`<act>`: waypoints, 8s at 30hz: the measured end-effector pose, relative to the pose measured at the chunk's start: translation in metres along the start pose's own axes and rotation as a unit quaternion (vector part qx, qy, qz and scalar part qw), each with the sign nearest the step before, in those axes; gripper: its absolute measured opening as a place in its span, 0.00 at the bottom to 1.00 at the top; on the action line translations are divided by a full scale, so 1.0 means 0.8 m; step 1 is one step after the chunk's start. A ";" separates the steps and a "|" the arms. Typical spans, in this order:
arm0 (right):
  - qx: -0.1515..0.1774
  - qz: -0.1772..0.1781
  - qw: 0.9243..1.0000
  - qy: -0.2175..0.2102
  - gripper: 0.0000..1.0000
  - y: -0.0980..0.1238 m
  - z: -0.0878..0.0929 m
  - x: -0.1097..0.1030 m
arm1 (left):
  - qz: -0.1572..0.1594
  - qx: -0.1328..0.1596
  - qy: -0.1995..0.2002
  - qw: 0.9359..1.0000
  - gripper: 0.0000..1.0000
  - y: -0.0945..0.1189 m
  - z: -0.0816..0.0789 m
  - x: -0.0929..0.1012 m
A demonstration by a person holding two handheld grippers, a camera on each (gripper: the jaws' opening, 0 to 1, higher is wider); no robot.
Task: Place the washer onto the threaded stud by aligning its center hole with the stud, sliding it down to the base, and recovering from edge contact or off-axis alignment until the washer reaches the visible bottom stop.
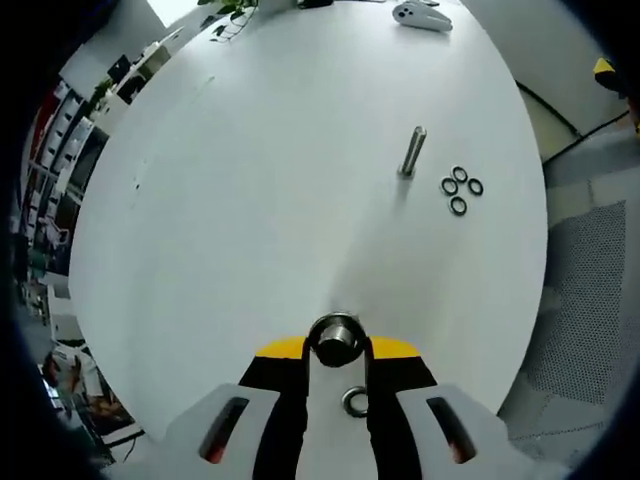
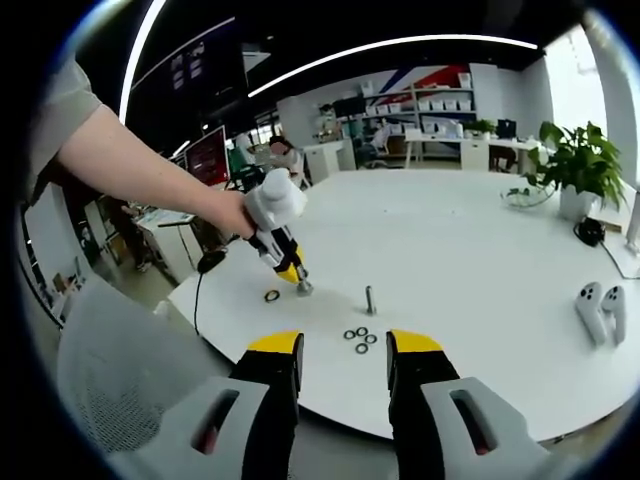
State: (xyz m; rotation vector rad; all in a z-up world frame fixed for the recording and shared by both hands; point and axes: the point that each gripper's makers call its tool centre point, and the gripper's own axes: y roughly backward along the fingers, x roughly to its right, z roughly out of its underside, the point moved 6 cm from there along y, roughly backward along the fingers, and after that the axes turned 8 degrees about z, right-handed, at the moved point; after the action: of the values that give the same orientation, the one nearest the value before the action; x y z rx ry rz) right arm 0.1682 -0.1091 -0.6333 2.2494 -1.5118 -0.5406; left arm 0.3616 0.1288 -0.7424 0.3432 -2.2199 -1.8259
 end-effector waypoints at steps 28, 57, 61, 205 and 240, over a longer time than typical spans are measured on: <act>-0.002 0.001 1.000 0.004 0.35 0.000 0.001 0.000 | 0.012 -0.003 0.033 0.999 0.20 -0.027 0.006 -0.002; -0.010 -0.008 1.000 0.007 0.36 0.000 0.002 -0.003 | 0.001 0.011 0.103 0.995 0.28 -0.014 0.057 -0.001; -0.012 -0.006 1.000 0.010 0.37 0.000 0.002 -0.003 | 0.001 0.017 0.129 0.991 0.30 -0.011 0.071 0.003; -0.011 -0.022 1.000 0.016 0.33 0.000 0.002 -0.009 | 0.000 0.013 0.191 0.982 0.19 -0.006 0.102 0.062; -0.011 -0.027 0.999 0.016 0.33 0.001 0.002 -0.010 | -0.034 0.097 0.163 0.981 0.19 0.050 0.013 0.012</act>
State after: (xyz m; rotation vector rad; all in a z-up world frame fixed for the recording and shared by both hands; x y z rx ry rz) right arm 0.1641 -0.1022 -0.6338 2.2782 -1.4260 -0.5307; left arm 0.3478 0.1427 -0.7046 0.7093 -2.1759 -1.4610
